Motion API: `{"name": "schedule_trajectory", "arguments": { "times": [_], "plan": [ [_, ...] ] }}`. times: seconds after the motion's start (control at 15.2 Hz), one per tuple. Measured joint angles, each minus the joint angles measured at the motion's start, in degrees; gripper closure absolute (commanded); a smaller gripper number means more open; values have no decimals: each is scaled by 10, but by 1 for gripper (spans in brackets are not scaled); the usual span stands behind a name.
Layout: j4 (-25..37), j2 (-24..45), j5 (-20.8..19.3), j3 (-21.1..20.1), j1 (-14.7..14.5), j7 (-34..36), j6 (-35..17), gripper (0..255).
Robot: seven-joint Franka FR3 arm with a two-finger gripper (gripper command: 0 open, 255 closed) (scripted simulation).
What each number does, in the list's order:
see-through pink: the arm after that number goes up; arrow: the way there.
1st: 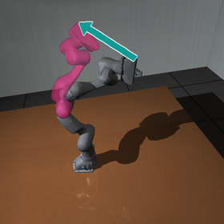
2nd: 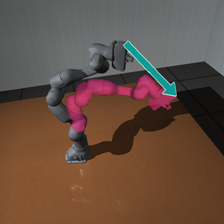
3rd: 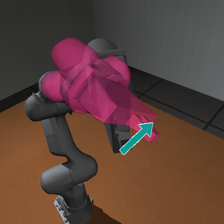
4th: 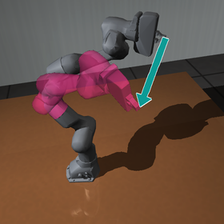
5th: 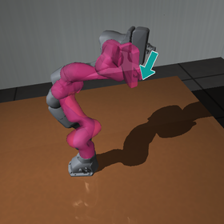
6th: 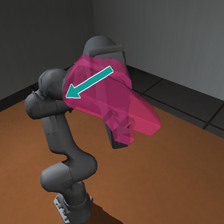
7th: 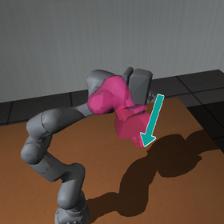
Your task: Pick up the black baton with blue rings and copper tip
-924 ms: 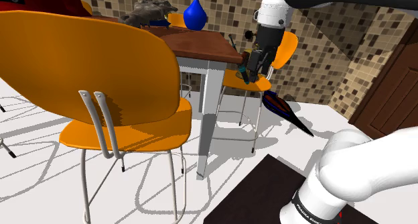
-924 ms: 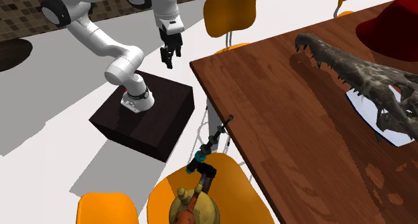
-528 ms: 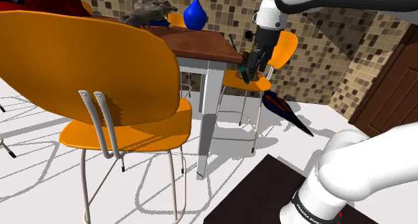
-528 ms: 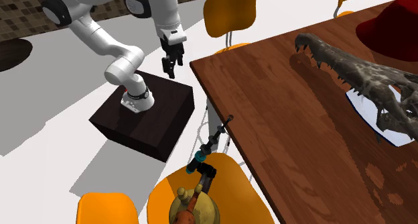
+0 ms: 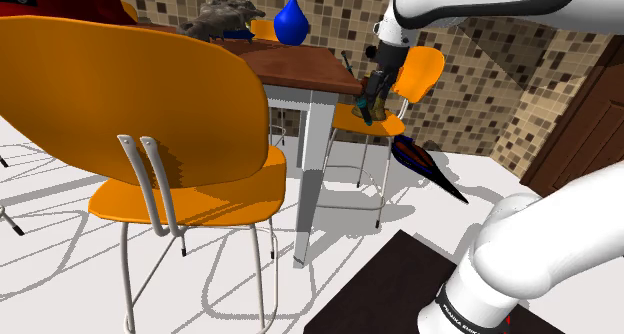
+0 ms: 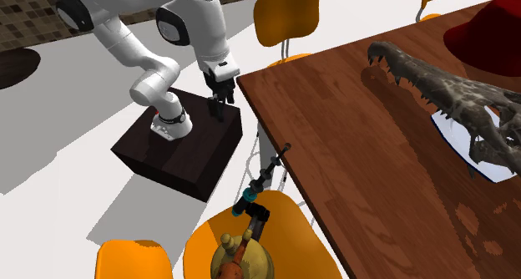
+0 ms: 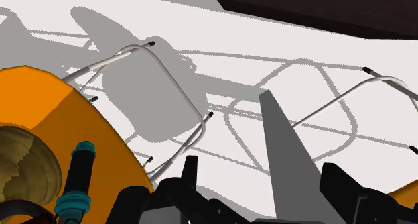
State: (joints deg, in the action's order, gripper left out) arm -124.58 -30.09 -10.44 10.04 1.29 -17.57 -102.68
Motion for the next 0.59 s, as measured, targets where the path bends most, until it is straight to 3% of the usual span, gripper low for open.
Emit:
{"name": "schedule_trajectory", "arguments": {
  "times": [0.59],
  "plan": [
    [121, 154, 26, 84, 2, -122, -77, 0]
  ]
}}
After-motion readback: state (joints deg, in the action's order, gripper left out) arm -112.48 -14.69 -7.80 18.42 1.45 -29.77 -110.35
